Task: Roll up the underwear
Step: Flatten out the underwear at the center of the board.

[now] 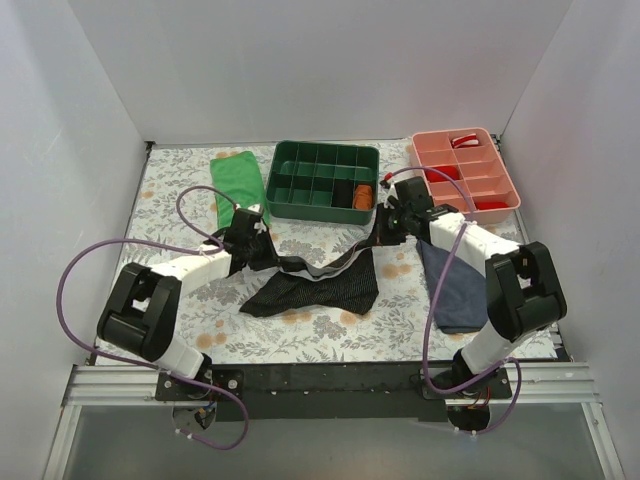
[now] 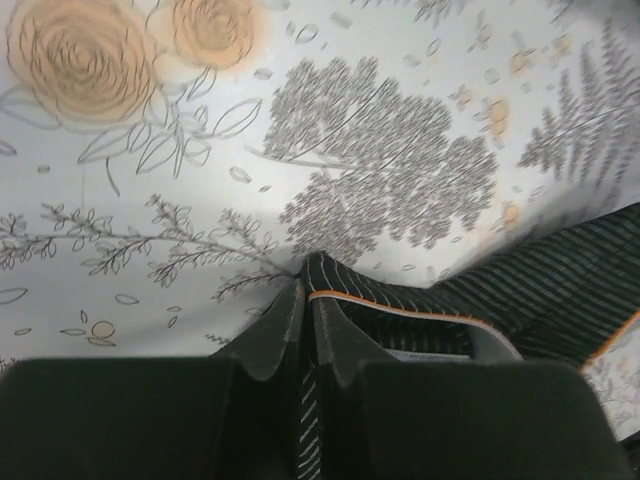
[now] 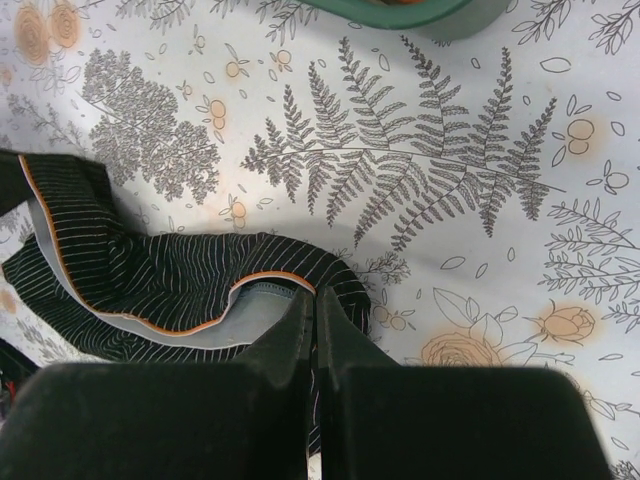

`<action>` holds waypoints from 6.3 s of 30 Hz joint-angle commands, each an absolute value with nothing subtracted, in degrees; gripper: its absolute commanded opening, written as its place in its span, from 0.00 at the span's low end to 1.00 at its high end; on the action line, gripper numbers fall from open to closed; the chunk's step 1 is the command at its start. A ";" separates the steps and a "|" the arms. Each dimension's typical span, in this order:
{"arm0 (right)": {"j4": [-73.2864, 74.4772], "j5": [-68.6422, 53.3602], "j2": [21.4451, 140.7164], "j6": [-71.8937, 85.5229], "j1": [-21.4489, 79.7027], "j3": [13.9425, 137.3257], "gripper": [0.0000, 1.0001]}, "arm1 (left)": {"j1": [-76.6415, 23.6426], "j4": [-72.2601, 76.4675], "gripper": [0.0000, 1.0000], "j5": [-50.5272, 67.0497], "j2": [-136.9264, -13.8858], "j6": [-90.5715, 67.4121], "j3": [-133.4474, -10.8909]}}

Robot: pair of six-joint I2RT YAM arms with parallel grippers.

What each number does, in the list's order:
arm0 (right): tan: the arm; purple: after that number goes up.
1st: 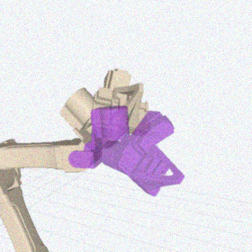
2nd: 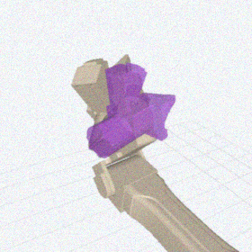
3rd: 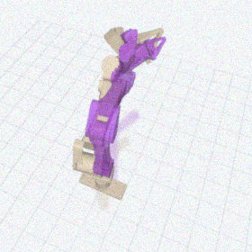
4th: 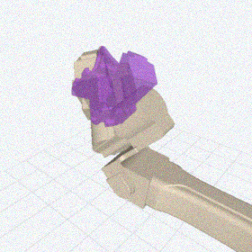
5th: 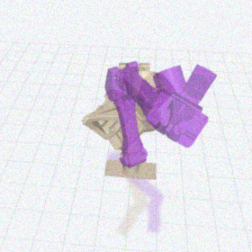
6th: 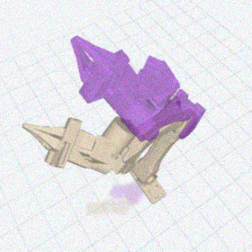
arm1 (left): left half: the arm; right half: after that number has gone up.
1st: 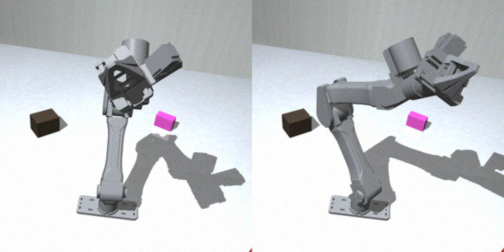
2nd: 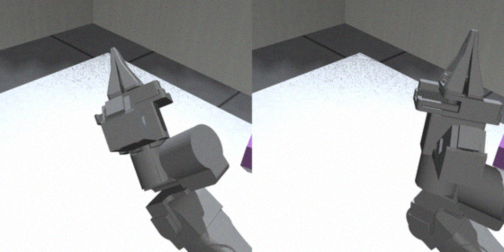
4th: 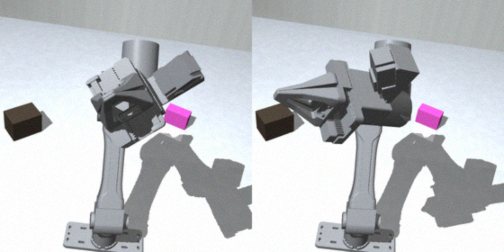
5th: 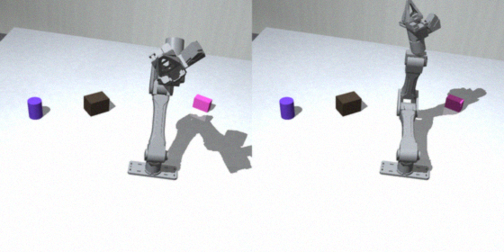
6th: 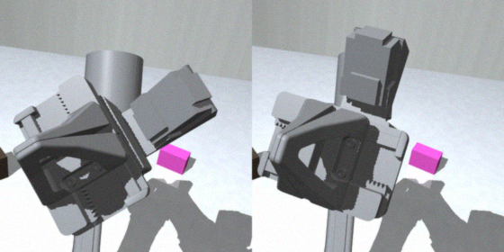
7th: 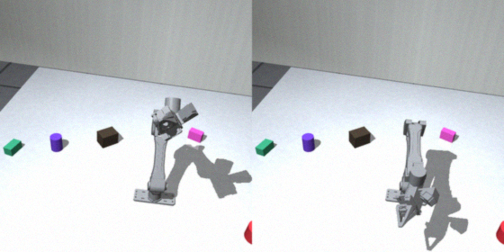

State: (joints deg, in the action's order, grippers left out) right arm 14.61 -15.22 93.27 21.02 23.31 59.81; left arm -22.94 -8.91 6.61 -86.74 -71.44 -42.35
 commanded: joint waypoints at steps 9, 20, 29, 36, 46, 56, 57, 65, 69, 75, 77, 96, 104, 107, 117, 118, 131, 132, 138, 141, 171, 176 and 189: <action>19.15 -17.49 72.79 18.81 24.34 54.58 0.01 | -22.94 -28.73 0.00 4.13 -69.19 -73.04 -55.81; 28.91 -23.81 42.74 20.21 26.63 52.55 0.01 | -24.52 -44.54 0.00 11.42 -43.89 -81.91 -58.97; 33.75 -35.15 37.00 21.18 26.81 58.79 0.01 | -24.61 -54.04 0.00 15.21 -36.91 -89.03 -64.41; 38.23 -19.64 46.30 24.69 26.81 57.66 0.01 | -24.61 -57.83 0.00 6.87 -46.39 -86.67 -64.00; 30.93 -14.06 78.90 19.35 25.58 64.23 0.01 | -24.35 -41.67 0.02 2.38 -70.99 -81.58 -60.63; 30.23 -11.00 100.44 18.10 22.68 78.22 0.01 | -20.92 -35.86 0.09 3.16 -93.94 -76.55 -71.97; 30.41 -10.20 101.24 18.19 22.50 78.74 0.01 | -20.66 -35.69 0.09 3.34 -95.26 -76.20 -72.50; 27.35 -4.85 105.38 19.51 21.36 79.63 0.29 | -17.76 -34.90 0.16 1.41 -105.72 -74.97 -77.25; 26.72 -2.64 105.03 19.60 20.04 81.55 0.87 | -16.17 -34.89 0.55 0.89 -106.53 -73.74 -79.09; 22.43 -3.50 95.90 18.54 20.04 75.62 0.99 | -15.91 -31.37 0.98 5.26 -95.12 -72.42 -76.64; 20.58 -9.45 91.60 20.65 20.04 71.74 0.94 | -15.91 -30.68 0.98 11.49 -92.65 -72.34 -74.11; 8.00 -20.48 85.86 25.75 25.49 51.32 0.01 | -17.84 -18.11 0.94 23.12 -72.95 -82.35 -38.77; 3.79 -14.24 92.54 26.54 25.66 56.86 0.01 | -18.02 -15.03 0.93 20.74 -73.48 -84.72 -35.77; 4.48 -12.50 95.35 26.19 25.66 60.01 0.01 | -18.19 -13.36 0.92 20.13 -73.48 -85.69 -34.02; 10.63 -0.62 103.18 25.40 25.58 67.15 0.01 | -18.63 -14.93 0.81 12.41 -71.90 -90.70 -30.32; 10.55 -0.35 103.62 25.57 25.58 66.97 0.01 | -18.63 -15.46 0.81 11.44 -71.72 -90.88 -30.41; 9.33 2.47 106.35 27.07 25.22 63.90 0.01 | -18.72 -26.02 0.77 5.62 -61.18 -94.66 -28.21; 8.27 1.24 105.13 26.64 25.22 63.46 0.01 | -18.63 -25.75 0.77 5.80 -61.00 -94.14 -28.56; 8.79 1.32 98.11 26.63 25.22 62.23 0.01 | -18.63 -24.27 0.80 6.94 -61.17 -91.94 -32.77; 8.18 1.93 95.98 26.89 25.40 60.65 0.02 | -18.72 -21.20 0.83 8.08 -62.04 -90.01 -34.45; 13.53 3.43 108.55 28.56 26.10 65.57 0.02 | -18.72 -22.39 0.77 6.86 -58.28 -97.21 -21.36; 7.14 -2.97 102.59 26.90 26.45 59.87 0.07 | -18.72 -26.19 0.80 6.85 -51.25 -96.42 -23.11; 9.05 -14.24 85.00 22.41 28.03 56.19 0.35 | -18.72 -20.93 0.85 13.96 -74.58 -82.80 -49.64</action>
